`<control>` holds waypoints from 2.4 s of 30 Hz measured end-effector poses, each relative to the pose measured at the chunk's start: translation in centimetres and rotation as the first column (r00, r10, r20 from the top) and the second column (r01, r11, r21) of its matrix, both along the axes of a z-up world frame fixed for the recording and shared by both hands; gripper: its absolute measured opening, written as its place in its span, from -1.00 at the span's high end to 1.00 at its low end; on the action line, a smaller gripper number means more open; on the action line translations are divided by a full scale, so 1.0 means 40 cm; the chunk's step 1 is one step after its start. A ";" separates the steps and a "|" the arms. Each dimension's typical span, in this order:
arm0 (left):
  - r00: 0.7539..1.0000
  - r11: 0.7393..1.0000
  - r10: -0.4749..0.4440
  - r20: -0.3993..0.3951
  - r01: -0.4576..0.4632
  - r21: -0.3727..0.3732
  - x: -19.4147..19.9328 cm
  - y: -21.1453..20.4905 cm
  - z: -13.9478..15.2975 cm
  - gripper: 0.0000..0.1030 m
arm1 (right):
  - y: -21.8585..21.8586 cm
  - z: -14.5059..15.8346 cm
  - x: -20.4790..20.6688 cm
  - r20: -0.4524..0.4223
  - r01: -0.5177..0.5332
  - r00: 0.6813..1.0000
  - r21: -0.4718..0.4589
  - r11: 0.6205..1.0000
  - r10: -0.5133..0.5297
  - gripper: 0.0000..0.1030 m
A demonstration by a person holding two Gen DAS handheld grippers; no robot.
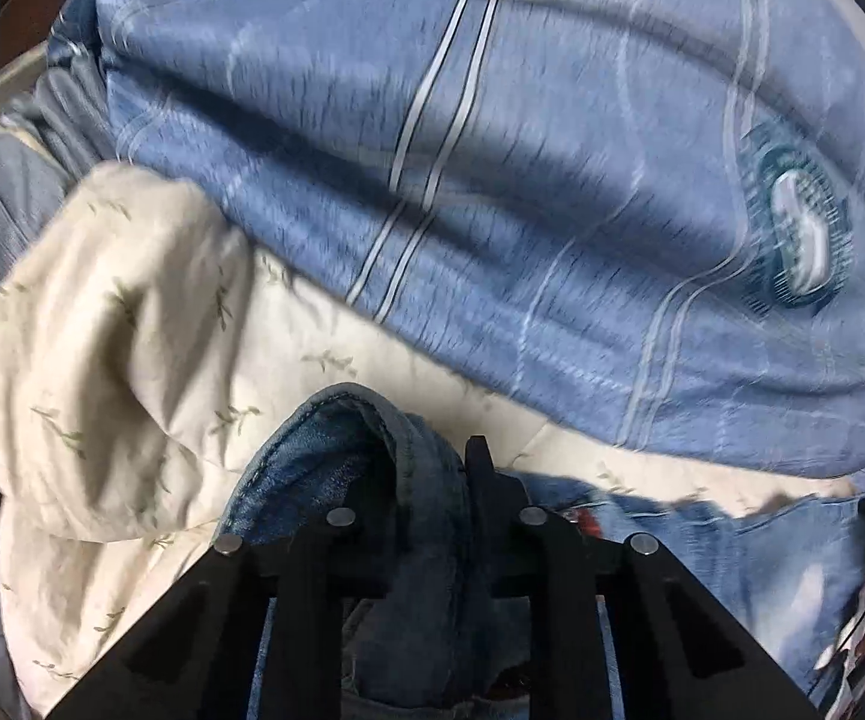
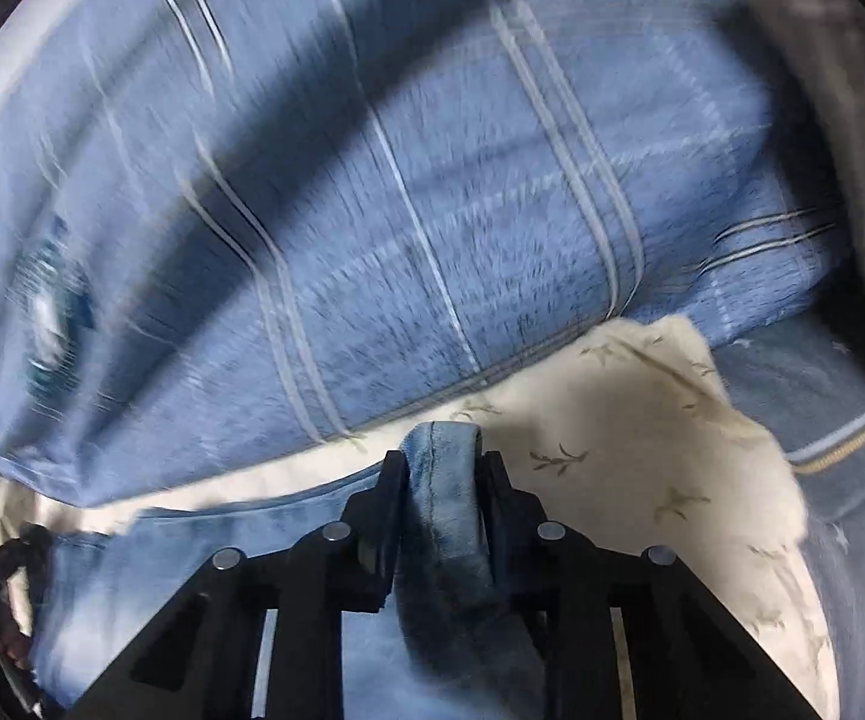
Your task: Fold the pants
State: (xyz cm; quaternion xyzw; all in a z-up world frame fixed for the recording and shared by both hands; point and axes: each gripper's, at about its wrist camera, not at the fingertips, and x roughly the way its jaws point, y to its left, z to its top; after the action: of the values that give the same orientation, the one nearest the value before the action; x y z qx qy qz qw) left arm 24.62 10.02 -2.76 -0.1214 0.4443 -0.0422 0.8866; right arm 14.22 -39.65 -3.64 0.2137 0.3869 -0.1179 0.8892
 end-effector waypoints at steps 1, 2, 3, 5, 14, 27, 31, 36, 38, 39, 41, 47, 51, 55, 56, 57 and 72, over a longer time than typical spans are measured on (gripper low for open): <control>1.000 1.000 -0.002 0.021 0.002 -0.001 -0.016 0.003 0.019 0.62 | 0.002 0.021 -0.031 0.029 0.006 1.000 -0.002 1.000 -0.006 0.50; 0.999 1.000 -0.004 0.038 0.004 -0.009 -0.029 0.009 0.036 0.62 | 0.003 0.036 -0.054 0.049 0.011 0.999 -0.004 1.000 -0.010 0.50; 0.999 1.000 -0.004 0.054 0.005 -0.023 -0.047 0.016 0.050 0.63 | 0.002 0.055 -0.094 0.081 0.017 0.997 0.002 1.000 -0.017 0.50; 0.996 0.998 -0.002 0.091 0.008 -0.070 -0.089 0.033 0.084 0.63 | -0.003 0.079 -0.138 0.123 0.030 0.992 0.018 0.999 -0.032 0.50; 0.959 0.992 0.013 0.284 0.025 -0.128 -0.321 0.118 0.219 0.63 | 0.018 0.121 -0.405 0.225 0.065 0.971 0.071 0.995 -0.079 0.55; 0.972 0.992 -0.063 0.227 0.085 -0.088 -0.693 0.187 0.091 0.63 | 0.017 0.055 -0.728 0.218 0.099 0.966 0.179 0.979 -0.138 0.59; 0.980 0.993 -0.094 0.173 0.105 -0.056 -0.729 0.180 0.053 0.62 | -0.004 0.015 -0.784 0.176 0.106 0.971 0.297 0.949 -0.164 0.57; 0.977 0.993 -0.094 0.191 0.106 -0.053 -0.736 0.183 0.033 0.60 | -0.037 -0.048 -0.786 0.161 0.071 0.966 0.581 0.810 -0.200 0.18; 0.980 0.988 -0.068 0.187 0.093 -0.125 -0.728 0.203 0.017 0.57 | -0.027 -0.063 -0.775 0.157 0.082 0.964 0.586 0.806 -0.212 -0.48; 0.983 0.984 -0.055 0.177 0.084 -0.160 -0.720 0.214 0.010 0.55 | -0.021 -0.070 -0.767 0.161 0.081 0.963 0.587 0.806 -0.214 -0.48; 0.987 0.972 -0.028 0.158 0.063 -0.226 -0.706 0.234 -0.004 0.52 | -0.008 -0.092 -0.740 0.146 0.081 0.968 0.589 0.804 -0.205 -0.48; 0.976 0.982 -0.035 0.216 0.074 -0.174 -0.719 0.208 0.013 0.52 | 0.004 -0.124 -0.679 0.131 0.077 0.971 0.619 0.781 -0.200 -0.48; 0.968 0.987 -0.048 0.245 0.085 -0.140 -0.728 0.187 0.023 0.52 | 0.008 -0.165 -0.643 0.046 0.165 0.968 0.631 0.758 -0.248 -0.41; 0.967 0.981 -0.041 0.252 0.087 -0.173 -0.728 0.200 0.024 0.52 | 0.002 -0.165 -0.634 0.069 0.189 0.952 0.633 0.751 -0.297 -0.17; 0.965 0.980 -0.043 0.258 0.090 -0.175 -0.729 0.201 0.025 0.52 | 0.000 -0.168 -0.633 0.066 0.200 0.948 0.637 0.745 -0.311 0.02; 0.962 0.979 -0.045 0.268 0.095 -0.178 -0.732 0.203 0.028 0.51 | -0.005 -0.173 -0.632 0.067 0.210 0.943 0.642 0.737 -0.327 0.11; 0.930 0.968 -0.055 0.363 0.139 -0.210 -0.762 0.223 0.054 0.48 | 0.049 -0.014 -0.738 0.290 0.133 0.921 0.391 0.911 -0.259 0.59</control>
State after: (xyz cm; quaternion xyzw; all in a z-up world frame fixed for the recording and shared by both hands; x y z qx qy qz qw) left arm -5.88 18.96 -0.61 -0.1923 0.2746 -0.1592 0.9286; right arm -15.29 -37.68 -4.19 0.4297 0.2211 -0.0962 0.8702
